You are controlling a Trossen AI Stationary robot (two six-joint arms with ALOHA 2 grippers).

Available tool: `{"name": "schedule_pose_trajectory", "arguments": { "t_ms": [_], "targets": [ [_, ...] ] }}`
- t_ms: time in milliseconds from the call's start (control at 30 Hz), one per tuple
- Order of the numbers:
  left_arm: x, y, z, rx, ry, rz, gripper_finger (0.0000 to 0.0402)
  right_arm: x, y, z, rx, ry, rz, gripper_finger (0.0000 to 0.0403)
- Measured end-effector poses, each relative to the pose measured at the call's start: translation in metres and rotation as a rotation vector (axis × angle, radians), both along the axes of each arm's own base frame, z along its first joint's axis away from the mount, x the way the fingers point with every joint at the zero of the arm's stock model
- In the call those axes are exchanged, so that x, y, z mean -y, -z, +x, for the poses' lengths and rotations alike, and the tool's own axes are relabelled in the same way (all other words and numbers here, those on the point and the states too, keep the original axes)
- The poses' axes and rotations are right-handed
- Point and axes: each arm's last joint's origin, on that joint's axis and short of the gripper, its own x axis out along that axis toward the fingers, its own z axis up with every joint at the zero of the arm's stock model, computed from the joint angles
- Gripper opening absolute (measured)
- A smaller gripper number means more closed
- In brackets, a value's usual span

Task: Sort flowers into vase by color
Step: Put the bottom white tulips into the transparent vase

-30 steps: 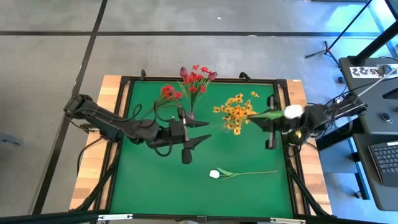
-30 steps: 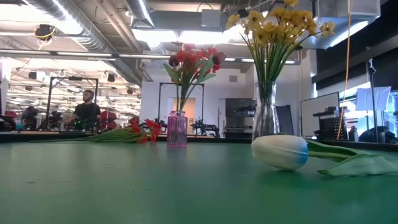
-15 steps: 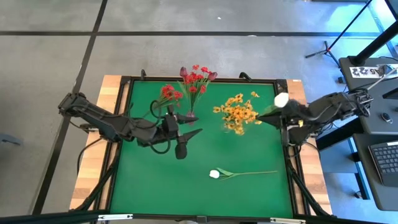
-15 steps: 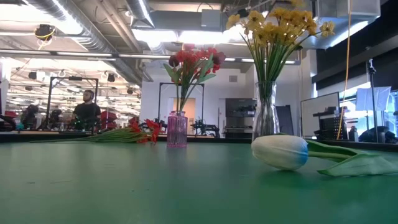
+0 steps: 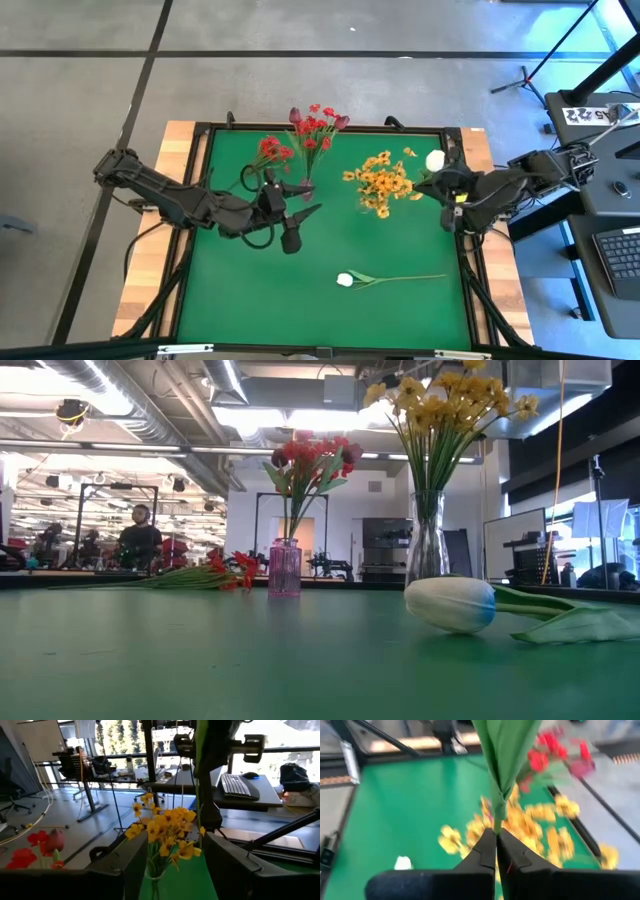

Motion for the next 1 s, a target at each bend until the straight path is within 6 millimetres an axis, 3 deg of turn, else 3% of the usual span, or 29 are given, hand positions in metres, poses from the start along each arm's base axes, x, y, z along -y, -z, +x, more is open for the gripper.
{"name": "schedule_pose_trajectory", "arguments": {
  "t_ms": [200,400,567,733,1000],
  "targets": [
    [0.000,0.002,0.000,-0.018,0.013,-0.005,0.0178,-0.004,0.039,0.010,-0.078,0.055,-0.018,0.0001],
    [0.003,0.004,0.000,-0.031,0.071,-0.020,0.0153,-0.003,0.068,0.010,0.004,0.048,-0.037,0.0001],
    [0.003,0.005,0.001,-0.027,0.071,-0.036,0.0134,0.003,0.076,0.002,0.167,0.064,-0.113,0.0001],
    [0.002,0.008,0.003,-0.027,0.066,-0.067,0.0121,0.004,0.095,0.004,0.194,0.085,-0.225,0.0001],
    [0.003,0.011,0.004,-0.042,0.065,-0.084,0.0118,0.001,0.092,0.009,0.243,0.061,-0.228,0.0001]
  ]
}}
